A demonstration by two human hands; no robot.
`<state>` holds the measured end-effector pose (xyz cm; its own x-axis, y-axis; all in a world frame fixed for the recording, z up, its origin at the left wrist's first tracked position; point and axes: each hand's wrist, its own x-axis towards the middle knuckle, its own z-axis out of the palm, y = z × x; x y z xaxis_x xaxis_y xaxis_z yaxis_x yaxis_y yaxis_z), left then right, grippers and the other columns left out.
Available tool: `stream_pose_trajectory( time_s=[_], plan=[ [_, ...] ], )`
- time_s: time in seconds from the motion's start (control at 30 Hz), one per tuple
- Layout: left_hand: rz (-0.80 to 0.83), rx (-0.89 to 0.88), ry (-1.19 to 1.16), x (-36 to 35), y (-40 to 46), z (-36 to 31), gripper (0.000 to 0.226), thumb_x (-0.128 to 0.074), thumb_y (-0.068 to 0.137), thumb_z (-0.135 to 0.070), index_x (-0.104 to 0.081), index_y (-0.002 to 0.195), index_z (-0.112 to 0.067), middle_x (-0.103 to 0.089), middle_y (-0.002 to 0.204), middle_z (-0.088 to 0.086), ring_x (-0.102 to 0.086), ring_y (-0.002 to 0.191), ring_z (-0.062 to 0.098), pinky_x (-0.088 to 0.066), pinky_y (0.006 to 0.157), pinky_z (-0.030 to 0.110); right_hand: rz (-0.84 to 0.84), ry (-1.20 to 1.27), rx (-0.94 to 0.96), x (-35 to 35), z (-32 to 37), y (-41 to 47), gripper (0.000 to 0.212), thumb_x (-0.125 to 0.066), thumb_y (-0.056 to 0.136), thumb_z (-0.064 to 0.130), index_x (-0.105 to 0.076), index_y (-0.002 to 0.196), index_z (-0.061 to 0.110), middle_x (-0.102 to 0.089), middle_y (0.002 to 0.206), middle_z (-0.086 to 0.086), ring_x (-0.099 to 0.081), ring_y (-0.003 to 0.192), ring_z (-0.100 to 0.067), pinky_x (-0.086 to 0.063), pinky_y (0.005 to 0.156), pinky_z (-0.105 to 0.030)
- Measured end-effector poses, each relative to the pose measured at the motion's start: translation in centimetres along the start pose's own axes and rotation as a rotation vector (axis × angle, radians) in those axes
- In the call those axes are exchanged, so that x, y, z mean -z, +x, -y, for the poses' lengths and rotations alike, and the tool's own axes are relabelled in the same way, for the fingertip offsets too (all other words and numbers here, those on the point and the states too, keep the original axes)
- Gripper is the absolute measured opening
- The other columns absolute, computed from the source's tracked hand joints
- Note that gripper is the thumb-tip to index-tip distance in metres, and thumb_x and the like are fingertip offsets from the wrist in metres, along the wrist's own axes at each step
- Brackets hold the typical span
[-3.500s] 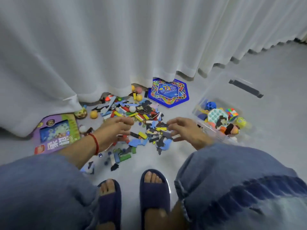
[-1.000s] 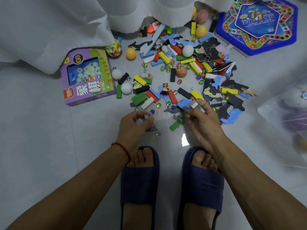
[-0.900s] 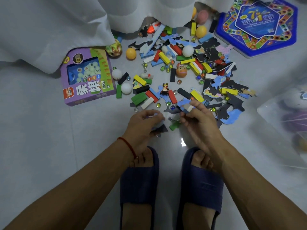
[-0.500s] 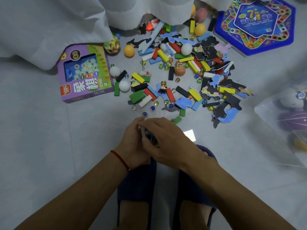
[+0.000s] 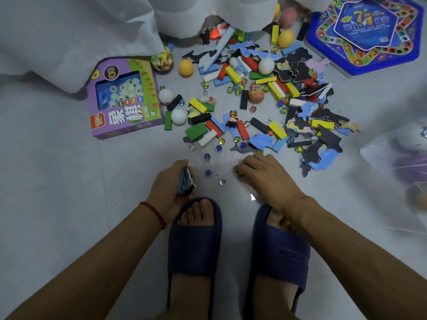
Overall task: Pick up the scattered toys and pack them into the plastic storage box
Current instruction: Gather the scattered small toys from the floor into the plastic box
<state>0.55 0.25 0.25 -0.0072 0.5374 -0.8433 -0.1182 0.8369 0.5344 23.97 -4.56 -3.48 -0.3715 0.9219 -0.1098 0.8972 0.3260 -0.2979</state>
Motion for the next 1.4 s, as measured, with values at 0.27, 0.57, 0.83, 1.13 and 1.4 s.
stream_pose_trajectory(
  time_s=[0.27, 0.57, 0.83, 1.13, 1.4],
  plan=[
    [-0.097, -0.680, 1.056, -0.8, 1.6, 0.6, 0.029, -0.062, 0.088, -0.050, -0.058, 0.093, -0.022, -0.062, 0.082, -0.005, -0.059, 0.073, 0.011, -0.049, 0.063, 0.027, -0.053, 0.242, -0.115, 0.1, 3.3, 1.1, 0.034, -0.054, 0.100, 0.027, -0.052, 0.132, 0.015, -0.053, 0.117, -0.007, -0.057, 0.094, -0.020, -0.052, 0.078, -0.035],
    [-0.130, -0.884, 1.643, -1.0, 3.4, 1.8, 0.034, -0.042, 0.100, -0.043, -0.046, 0.126, -0.021, -0.065, 0.095, 0.001, -0.060, 0.076, 0.020, -0.049, 0.063, 0.032, -0.004, 0.000, 0.062, -3.0, 5.6, 1.7, 0.027, -0.059, 0.088, 0.015, -0.057, 0.114, 0.005, -0.055, 0.100, -0.013, -0.052, 0.079, -0.025, -0.051, 0.061, -0.036],
    [-0.006, -0.840, 0.973, -4.7, -0.6, -0.6, 0.023, -0.046, 0.093, -0.030, -0.056, 0.085, -0.011, -0.061, 0.074, 0.007, -0.058, 0.068, 0.029, -0.047, 0.056, 0.030, -0.053, 0.648, -0.494, 3.9, 3.9, -1.6, 0.011, -0.054, 0.099, 0.016, -0.056, 0.109, 0.018, -0.060, 0.104, -0.004, -0.057, 0.090, -0.016, -0.048, 0.077, -0.028],
    [0.850, -0.084, 0.451, -26.8, -19.9, -7.1, 0.022, -0.053, 0.096, -0.014, -0.055, 0.074, -0.009, -0.057, 0.069, 0.009, -0.055, 0.054, 0.017, -0.046, 0.042, 0.025, -0.909, 1.138, -0.975, 27.9, -5.6, -19.4, 0.020, -0.062, 0.088, -0.004, -0.069, 0.106, 0.002, -0.068, 0.090, -0.014, -0.064, 0.068, -0.019, -0.053, 0.063, -0.029],
    [0.941, -0.107, 0.570, -37.2, -27.9, -8.2, 0.058, -0.048, 0.099, -0.025, -0.022, 0.150, -0.013, -0.011, 0.162, 0.010, -0.021, 0.144, 0.043, -0.040, 0.104, 0.060, -1.342, 1.596, -1.249, 29.8, -8.9, -26.4, 0.018, -0.046, 0.095, 0.006, -0.049, 0.111, -0.002, -0.044, 0.122, -0.017, -0.052, 0.116, -0.047, -0.047, 0.099, -0.060]
  ],
)
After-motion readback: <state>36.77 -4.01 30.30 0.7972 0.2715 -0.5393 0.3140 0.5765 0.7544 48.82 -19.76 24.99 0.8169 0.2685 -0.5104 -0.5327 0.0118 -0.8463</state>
